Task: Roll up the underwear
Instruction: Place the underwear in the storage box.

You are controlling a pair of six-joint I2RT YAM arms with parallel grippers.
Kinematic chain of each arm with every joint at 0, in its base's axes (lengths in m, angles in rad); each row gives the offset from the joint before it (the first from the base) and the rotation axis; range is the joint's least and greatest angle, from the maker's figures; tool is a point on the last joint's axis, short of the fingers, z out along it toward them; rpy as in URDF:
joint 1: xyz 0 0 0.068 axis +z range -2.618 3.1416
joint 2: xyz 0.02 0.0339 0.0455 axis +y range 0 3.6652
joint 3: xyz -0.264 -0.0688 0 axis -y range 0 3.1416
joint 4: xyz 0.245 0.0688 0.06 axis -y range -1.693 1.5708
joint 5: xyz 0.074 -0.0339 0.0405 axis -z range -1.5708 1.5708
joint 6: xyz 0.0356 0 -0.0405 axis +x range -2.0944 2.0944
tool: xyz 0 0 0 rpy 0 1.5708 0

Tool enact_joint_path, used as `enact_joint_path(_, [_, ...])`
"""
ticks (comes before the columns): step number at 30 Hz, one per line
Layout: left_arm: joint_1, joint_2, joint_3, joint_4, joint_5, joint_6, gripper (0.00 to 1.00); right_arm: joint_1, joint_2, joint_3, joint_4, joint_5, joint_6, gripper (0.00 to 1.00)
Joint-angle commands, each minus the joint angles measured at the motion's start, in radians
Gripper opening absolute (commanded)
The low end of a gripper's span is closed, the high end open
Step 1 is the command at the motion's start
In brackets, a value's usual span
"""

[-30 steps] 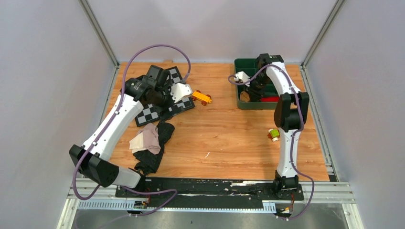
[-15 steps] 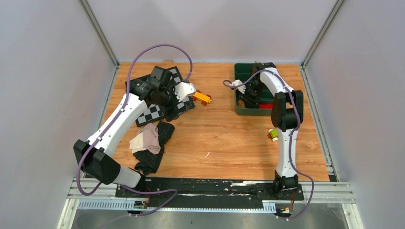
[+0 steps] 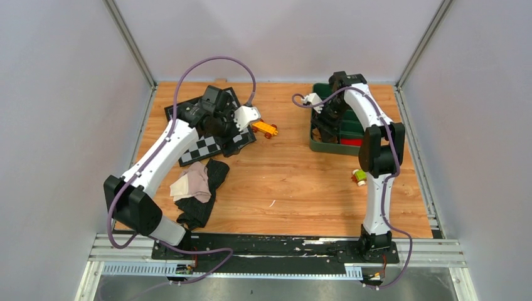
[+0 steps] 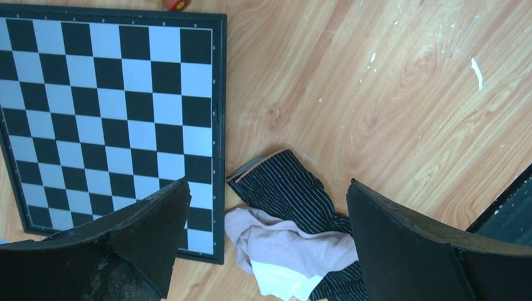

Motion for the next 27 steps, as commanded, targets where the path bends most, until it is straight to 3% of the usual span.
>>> enact_joint_path(1, [0.005, 0.019, 0.010, 0.083, 0.073, -0.039, 1.00, 0.003, 0.005, 0.026, -0.053, 0.036, 0.037, 0.65])
enact_joint_path(5, [0.008, 0.012, -0.003, 0.126, 0.066, -0.068, 1.00, -0.005, -0.071, 0.045, -0.090, 0.022, 0.040, 0.65])
enact_joint_path(8, [0.017, -0.009, -0.047, 0.234, -0.038, -0.205, 1.00, -0.006, -0.127, 0.066, -0.077, -0.018, 0.063, 0.63])
enact_joint_path(13, [0.030, 0.066, -0.007, 0.184, -0.112, -0.407, 1.00, -0.008, -0.104, 0.034, -0.026, -0.081, 0.124, 0.45])
enact_joint_path(16, [0.033, 0.100, 0.055, 0.075, -0.100, -0.334, 1.00, -0.013, -0.115, -0.047, 0.069, -0.127, 0.143, 0.31])
enact_joint_path(19, [0.040, 0.117, 0.072, -0.006, -0.197, -0.286, 0.99, -0.018, -0.137, -0.144, 0.195, -0.147, 0.168, 0.22])
enact_joint_path(23, [0.050, 0.052, 0.016, -0.024, -0.204, -0.217, 0.95, -0.017, -0.127, -0.257, 0.282, -0.155, 0.229, 0.16])
enact_joint_path(27, [0.054, -0.022, -0.069, 0.040, -0.215, -0.206, 0.88, -0.010, -0.085, -0.344, 0.361, -0.051, 0.257, 0.14])
